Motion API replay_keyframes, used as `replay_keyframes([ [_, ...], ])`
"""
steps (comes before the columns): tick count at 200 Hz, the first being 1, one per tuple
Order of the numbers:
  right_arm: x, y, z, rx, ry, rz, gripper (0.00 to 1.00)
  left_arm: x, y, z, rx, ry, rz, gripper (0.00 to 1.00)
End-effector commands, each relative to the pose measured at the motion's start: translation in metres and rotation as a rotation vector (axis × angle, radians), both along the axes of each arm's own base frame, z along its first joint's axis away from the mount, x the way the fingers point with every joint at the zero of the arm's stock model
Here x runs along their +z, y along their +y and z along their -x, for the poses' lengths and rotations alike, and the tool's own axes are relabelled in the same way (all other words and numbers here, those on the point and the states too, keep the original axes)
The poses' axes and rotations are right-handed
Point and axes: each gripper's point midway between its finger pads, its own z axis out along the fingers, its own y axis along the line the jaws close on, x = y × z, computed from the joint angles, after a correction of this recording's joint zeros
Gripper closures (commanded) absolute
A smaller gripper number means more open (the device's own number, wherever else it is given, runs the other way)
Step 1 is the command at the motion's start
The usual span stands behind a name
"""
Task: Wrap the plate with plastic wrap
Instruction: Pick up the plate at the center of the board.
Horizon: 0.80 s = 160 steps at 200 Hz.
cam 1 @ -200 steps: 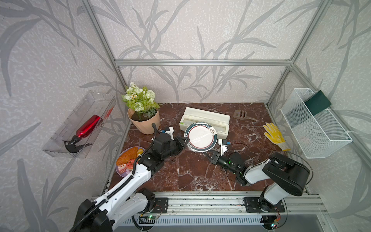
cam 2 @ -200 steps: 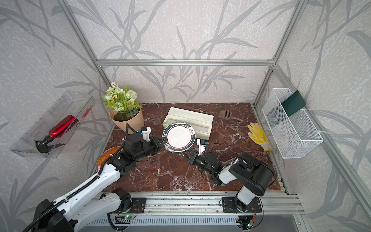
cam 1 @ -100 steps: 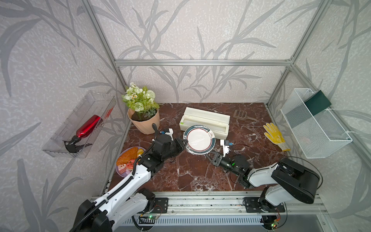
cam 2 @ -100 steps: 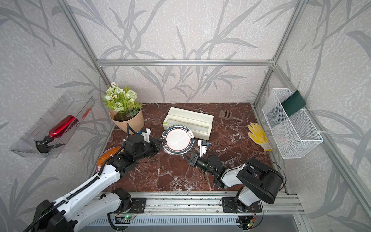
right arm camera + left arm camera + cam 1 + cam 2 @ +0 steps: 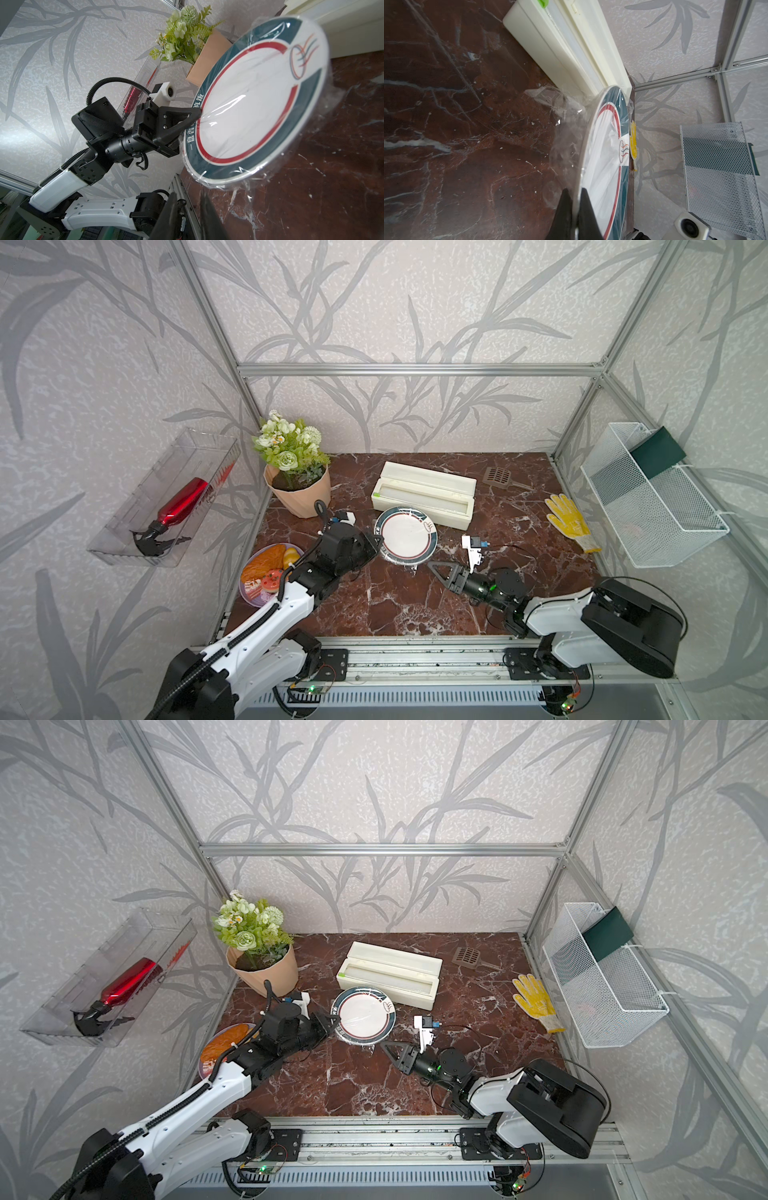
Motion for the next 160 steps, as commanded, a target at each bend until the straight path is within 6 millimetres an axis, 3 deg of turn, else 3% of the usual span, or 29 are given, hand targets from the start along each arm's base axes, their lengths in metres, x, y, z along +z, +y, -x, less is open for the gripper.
replay_keyframes([
  [1, -0.007, -0.008, 0.008, -0.002, -0.016, 0.063, 0.75, -0.010, -0.001, 0.000, 0.005, 0.006, 0.017, 1.00],
  [40, -0.008, -0.028, 0.014, -0.013, -0.084, 0.388, 0.68, -0.039, 0.002, 0.007, 0.020, 0.080, 0.014, 1.00],
  [58, 0.004, -0.041, 0.012, -0.069, -0.155, 0.407, 0.66, -0.047, 0.006, 0.005, 0.048, 0.092, 0.008, 1.00],
  [72, 0.002, -0.049, 0.011, -0.095, -0.160, 0.451, 0.62, -0.052, 0.011, 0.002, 0.067, 0.104, -0.006, 1.00],
  [121, -0.011, -0.035, 0.011, -0.010, -0.175, 0.555, 0.62, -0.080, 0.026, -0.014, 0.121, 0.154, -0.054, 1.00],
  [146, -0.016, -0.027, 0.004, 0.010, -0.190, 0.620, 0.62, -0.096, 0.021, -0.013, 0.079, 0.203, -0.074, 1.00],
  [160, -0.022, -0.024, -0.001, 0.019, -0.181, 0.685, 0.62, -0.108, 0.020, -0.008, 0.055, 0.247, -0.093, 0.94],
])
